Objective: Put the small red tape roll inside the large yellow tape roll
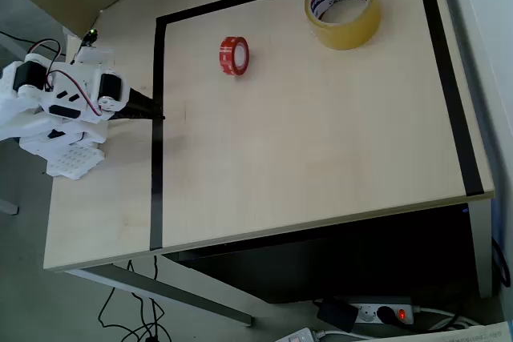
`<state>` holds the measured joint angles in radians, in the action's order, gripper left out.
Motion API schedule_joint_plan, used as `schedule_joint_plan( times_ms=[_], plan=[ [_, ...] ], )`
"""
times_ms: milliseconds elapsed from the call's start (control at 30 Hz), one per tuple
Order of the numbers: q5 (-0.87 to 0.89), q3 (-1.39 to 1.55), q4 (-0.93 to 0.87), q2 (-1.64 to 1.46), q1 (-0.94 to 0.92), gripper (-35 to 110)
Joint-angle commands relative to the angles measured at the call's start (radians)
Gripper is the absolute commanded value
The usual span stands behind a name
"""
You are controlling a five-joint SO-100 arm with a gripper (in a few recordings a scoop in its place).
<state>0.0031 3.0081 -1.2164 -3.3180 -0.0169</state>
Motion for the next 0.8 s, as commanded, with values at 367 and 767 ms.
schedule_joint_plan(
  times_ms=[367, 767],
  plan=[
    [0.028, 0.11, -0.02, -0.017, 0.486, 0],
    [-0.035, -0.081, -0.071, -0.017, 0.337, 0]
  ],
)
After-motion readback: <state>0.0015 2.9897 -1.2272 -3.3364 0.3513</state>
